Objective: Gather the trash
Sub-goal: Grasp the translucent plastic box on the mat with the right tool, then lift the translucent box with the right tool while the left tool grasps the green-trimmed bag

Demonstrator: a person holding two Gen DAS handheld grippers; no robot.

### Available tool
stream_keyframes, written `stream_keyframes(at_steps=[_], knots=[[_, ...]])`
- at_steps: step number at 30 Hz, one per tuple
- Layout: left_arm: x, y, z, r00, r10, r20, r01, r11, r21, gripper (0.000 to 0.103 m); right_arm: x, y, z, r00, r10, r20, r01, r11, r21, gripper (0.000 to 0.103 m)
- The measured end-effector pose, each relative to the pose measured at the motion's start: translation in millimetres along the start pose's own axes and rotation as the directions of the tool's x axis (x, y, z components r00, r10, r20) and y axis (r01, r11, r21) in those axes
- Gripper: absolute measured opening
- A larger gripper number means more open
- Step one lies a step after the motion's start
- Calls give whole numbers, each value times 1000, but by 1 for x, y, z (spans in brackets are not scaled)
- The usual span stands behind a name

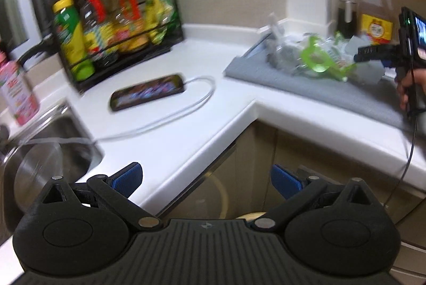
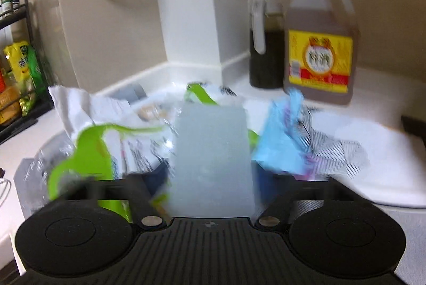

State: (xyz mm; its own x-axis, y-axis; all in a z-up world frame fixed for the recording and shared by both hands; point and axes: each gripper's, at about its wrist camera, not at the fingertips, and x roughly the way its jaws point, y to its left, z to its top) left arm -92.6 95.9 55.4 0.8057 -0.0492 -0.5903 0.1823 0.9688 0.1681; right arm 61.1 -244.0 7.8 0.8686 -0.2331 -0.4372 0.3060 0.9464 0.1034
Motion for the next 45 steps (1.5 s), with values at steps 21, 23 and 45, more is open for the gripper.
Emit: stream_keyframes(at_steps=[21, 23, 45], knots=[[181, -222, 190, 904, -427, -27, 393, 802, 450, 103, -73, -64, -43, 988, -152, 16, 152, 987, -48, 64], [203, -234, 192, 909, -411, -69, 396, 801, 450, 103, -65, -67, -43, 989, -149, -9, 149, 988, -34, 67], [166, -204, 202, 893, -449, 30, 410, 841, 354, 2, -78, -60, -41, 992, -123, 19, 123, 992, -6, 64]])
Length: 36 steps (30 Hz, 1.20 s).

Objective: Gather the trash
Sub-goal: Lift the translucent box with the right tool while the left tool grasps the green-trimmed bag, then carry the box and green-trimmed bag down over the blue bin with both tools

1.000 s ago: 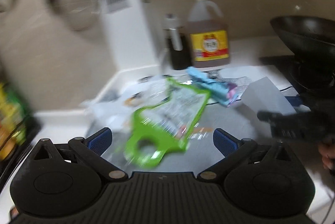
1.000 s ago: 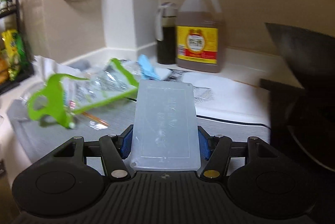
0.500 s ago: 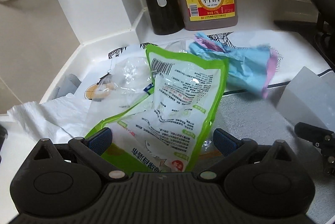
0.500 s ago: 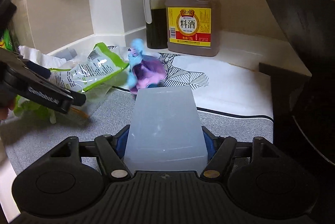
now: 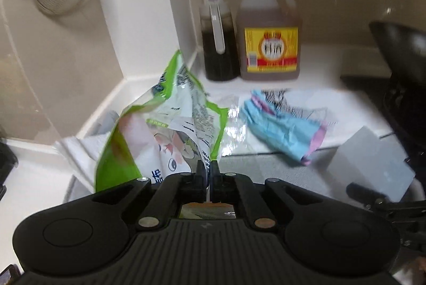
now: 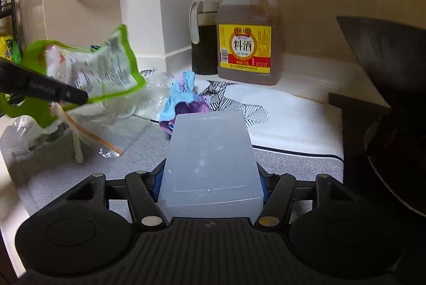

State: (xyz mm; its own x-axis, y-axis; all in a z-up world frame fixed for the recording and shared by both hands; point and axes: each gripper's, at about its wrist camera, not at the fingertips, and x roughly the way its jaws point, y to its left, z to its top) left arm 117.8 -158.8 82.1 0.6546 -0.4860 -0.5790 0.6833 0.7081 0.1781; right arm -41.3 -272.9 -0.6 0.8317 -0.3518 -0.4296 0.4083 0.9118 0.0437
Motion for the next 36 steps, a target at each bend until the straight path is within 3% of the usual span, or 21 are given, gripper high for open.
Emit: stream_keyframes(at_steps=[9, 20, 28, 36], knots=[[-72, 7, -11, 996, -33, 88, 36, 999, -35, 1, -36, 10, 1, 996, 57, 64, -57, 998, 1, 64], [-170, 4, -63, 988, -13, 152, 26, 996, -87, 1, -111, 43, -12, 979, 151, 140, -143, 988, -66, 64], [-252, -18, -139, 987, 10, 159, 12, 991, -136, 1, -182, 70, -51, 946, 300, 121, -282, 948, -149, 64], [-327, -40, -233, 988, 118, 102, -93, 970, -223, 1, -243, 101, -101, 909, 416, 15, -402, 886, -230, 64]])
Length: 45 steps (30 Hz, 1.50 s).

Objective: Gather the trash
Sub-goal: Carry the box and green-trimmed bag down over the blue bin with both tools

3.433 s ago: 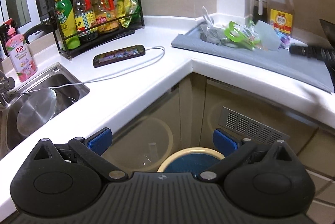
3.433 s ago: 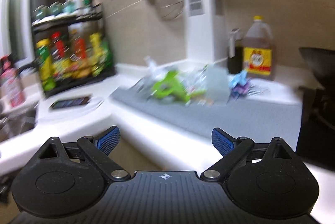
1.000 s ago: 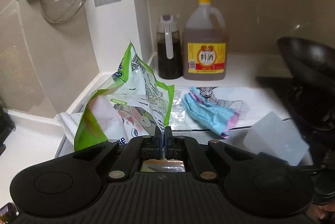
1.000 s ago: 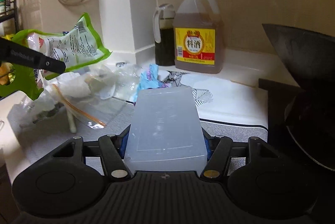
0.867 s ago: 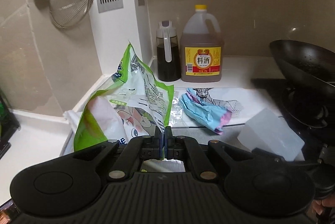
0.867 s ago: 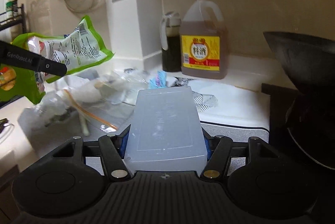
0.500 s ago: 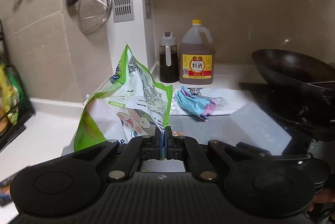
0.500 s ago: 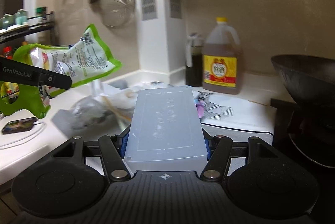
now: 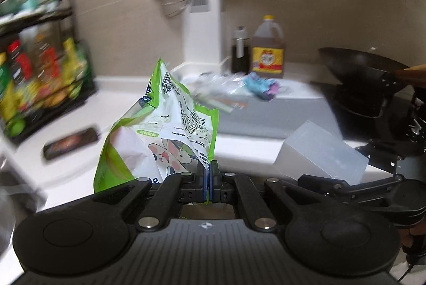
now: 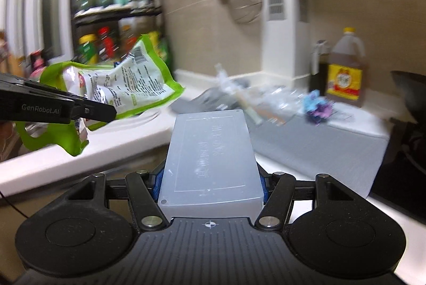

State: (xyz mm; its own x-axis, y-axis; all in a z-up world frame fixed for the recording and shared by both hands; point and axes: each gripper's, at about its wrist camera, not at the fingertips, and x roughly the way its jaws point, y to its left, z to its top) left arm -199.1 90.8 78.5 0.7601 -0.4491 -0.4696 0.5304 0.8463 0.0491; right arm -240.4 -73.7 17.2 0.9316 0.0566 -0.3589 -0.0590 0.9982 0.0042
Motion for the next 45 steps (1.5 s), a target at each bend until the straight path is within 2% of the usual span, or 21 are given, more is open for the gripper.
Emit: stream_keyframes(at_steps=[4, 8, 15, 25, 45], knots=[[-31, 7, -36, 999, 38, -37, -40, 998, -56, 1, -7, 29, -20, 998, 44, -54, -46, 998, -35, 64], [-58, 7, -66, 997, 67, -41, -70, 994, -80, 1, -12, 52, -43, 991, 67, -112, -74, 995, -62, 64], [-74, 3, -96, 997, 54, -61, -62, 990, -128, 0, -22, 77, -75, 981, 72, -181, -90, 992, -92, 64], [-75, -9, -110, 997, 37, -75, -46, 991, -122, 0, -33, 86, -83, 978, 66, -198, -90, 989, -117, 64], [-72, -7, -112, 997, 17, -79, -28, 991, -132, 0, -29, 88, -83, 975, 62, -215, -92, 987, -132, 64]])
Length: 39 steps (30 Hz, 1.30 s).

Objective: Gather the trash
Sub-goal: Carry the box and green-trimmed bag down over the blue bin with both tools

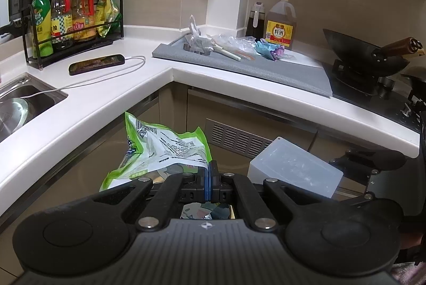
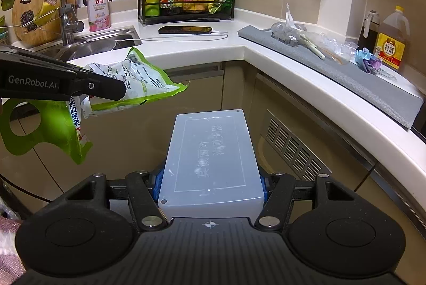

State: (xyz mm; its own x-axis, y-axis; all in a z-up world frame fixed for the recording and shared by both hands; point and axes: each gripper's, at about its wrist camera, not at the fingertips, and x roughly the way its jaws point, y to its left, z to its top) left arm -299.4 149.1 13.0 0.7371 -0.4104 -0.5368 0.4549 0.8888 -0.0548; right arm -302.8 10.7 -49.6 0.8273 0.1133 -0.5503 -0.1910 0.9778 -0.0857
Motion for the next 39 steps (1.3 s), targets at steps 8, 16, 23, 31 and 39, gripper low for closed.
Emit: stream_keyframes(at_steps=[8, 16, 23, 31, 39], knots=[[5, 0, 0, 1000, -3, -10, 3, 1000, -4, 0, 5, 2, 1, 1000, 5, -16, -5, 1000, 0, 64], [10, 1, 0, 1000, -8, -21, 7, 1000, -11, 0, 10, 0, 0, 999, 9, -33, -9, 1000, 8, 64], [18, 5, -3, 999, -8, -42, 7, 1000, -24, 0, 18, -1, 1, 998, 16, -55, -16, 1000, 11, 64], [32, 11, -5, 997, -7, -72, 4, 999, -45, 0, 33, -5, 0, 996, 29, -89, -28, 1000, 12, 64], [57, 21, -9, 992, -5, -125, -3, 998, -62, 0, 56, -11, 0, 990, 39, -133, -35, 999, 30, 64]])
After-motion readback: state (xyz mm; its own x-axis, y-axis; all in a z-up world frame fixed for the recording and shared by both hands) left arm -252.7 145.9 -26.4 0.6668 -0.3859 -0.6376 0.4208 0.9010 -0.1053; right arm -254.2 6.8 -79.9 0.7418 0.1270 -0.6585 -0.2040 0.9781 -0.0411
